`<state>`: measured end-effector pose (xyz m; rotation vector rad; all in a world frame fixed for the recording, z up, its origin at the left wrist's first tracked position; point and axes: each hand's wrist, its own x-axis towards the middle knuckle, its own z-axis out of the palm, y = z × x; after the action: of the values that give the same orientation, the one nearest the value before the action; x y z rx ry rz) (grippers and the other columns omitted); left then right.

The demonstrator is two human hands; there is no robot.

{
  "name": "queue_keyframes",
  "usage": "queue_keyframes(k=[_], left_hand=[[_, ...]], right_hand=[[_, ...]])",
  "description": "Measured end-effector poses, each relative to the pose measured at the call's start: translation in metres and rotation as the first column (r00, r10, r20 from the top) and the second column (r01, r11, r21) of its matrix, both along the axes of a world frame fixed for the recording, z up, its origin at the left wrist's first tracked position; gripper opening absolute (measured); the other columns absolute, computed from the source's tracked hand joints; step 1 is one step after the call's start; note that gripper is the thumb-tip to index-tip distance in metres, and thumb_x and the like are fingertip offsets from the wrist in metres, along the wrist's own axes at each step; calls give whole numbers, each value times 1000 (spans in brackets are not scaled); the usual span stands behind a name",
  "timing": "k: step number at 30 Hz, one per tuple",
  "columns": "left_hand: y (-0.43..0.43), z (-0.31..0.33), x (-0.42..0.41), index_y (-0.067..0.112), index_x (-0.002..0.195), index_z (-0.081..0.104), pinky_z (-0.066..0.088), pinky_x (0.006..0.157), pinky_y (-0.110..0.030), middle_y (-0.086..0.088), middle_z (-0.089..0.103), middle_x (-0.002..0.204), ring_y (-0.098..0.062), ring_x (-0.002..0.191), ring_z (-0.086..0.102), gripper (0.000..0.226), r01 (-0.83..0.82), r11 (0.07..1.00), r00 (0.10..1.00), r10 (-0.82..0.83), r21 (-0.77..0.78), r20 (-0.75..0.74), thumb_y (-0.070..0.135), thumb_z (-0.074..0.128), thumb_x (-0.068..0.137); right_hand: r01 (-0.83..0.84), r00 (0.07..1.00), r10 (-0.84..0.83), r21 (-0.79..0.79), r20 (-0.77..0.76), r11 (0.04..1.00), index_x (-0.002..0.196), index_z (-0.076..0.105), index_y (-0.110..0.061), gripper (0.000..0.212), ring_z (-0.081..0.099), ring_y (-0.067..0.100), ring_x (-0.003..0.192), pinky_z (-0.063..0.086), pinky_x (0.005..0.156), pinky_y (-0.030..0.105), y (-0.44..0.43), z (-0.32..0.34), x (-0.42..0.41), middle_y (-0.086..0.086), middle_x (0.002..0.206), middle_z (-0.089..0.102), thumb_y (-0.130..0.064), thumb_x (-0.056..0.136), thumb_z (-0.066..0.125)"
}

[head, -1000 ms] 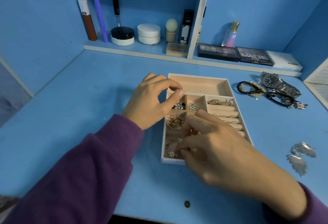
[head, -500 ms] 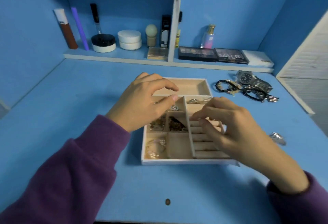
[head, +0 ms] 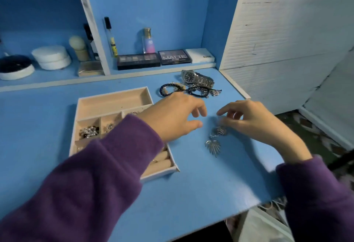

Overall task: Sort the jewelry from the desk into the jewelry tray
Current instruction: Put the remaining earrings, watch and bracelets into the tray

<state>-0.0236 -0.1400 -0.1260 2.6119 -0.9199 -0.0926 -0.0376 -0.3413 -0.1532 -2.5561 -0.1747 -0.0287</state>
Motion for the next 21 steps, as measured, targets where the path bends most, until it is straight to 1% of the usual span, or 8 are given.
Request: queue_keyframes(k=[4, 7, 9, 11, 14, 17, 19, 21], left_hand=[[-23, -11, 3, 23, 104, 60, 43, 83, -27, 8, 64, 93, -9, 88, 53, 19, 46, 998, 993, -41, 49, -110, 29, 61, 86], [-30, -18, 4, 22, 98, 61, 48, 82, -31, 6, 68, 90, -10, 83, 59, 18, 68, 995, 988, -58, 72, -143, 31, 64, 83], [-32, -20, 4, 22, 93, 62, 49, 81, -34, 6, 69, 86, -11, 81, 61, 16, 71, 995, 985, -60, 63, -162, 32, 66, 81], [-32, -20, 3, 23, 91, 63, 50, 80, -34, 7, 68, 83, -11, 79, 62, 15, 74, 996, 984, -64, 52, -169, 31, 67, 80], [-34, -19, 2, 24, 89, 64, 50, 79, -33, 9, 65, 79, -10, 78, 61, 10, 78, 996, 983, -70, 43, -168, 30, 67, 80], [-34, -20, 1, 25, 85, 65, 50, 78, -33, 10, 63, 75, -10, 77, 60, 6, 78, 996, 985, -71, 35, -158, 28, 67, 80], [-35, -21, 1, 25, 83, 66, 50, 77, -32, 8, 64, 77, -10, 76, 60, 3, 81, 996, 987, -75, 41, -142, 27, 67, 80], [-35, -22, 0, 24, 82, 67, 50, 77, -33, 5, 66, 80, -11, 76, 60, 3, 81, 996, 989, -74, 44, -130, 26, 66, 81]], right_hand=[[35, 998, -36, 11, 45, 999, 89, 71, -22, 15, 57, 11, 74, 40, 65, 16, -4, -7, -7, 1, 79, 63, -27, 75, 72], [47, 994, -45, -13, 99, 999, 80, 74, -20, 7, 55, 9, 68, 41, 65, 19, -4, -12, -7, 2, 78, 63, -19, 73, 74], [57, 990, -54, -19, 132, 998, 75, 74, -17, 3, 52, 7, 64, 38, 63, 13, -3, -15, -7, 2, 76, 63, -15, 74, 73], [83, 985, -82, 0, 155, 997, 74, 73, -13, 3, 51, 6, 62, 37, 63, 8, -2, -17, -6, -1, 74, 63, -13, 76, 71], [141, 967, -155, 85, 202, 986, 75, 73, -12, 6, 56, 6, 64, 38, 63, 5, 0, -16, -5, -4, 70, 64, -13, 79, 69], [181, 947, -231, 224, 221, 958, 75, 73, -15, 6, 59, 4, 65, 39, 61, 3, 4, -13, -3, -6, 70, 68, -15, 79, 69], [199, 940, -268, 297, 212, 934, 75, 73, -17, 4, 58, -1, 65, 40, 59, 4, 7, -12, -1, -7, 68, 68, -18, 79, 70], [217, 935, -295, 342, 196, 914, 76, 73, -17, 4, 56, -6, 60, 40, 56, 4, 9, -12, 0, -10, 65, 66, -19, 78, 71]])
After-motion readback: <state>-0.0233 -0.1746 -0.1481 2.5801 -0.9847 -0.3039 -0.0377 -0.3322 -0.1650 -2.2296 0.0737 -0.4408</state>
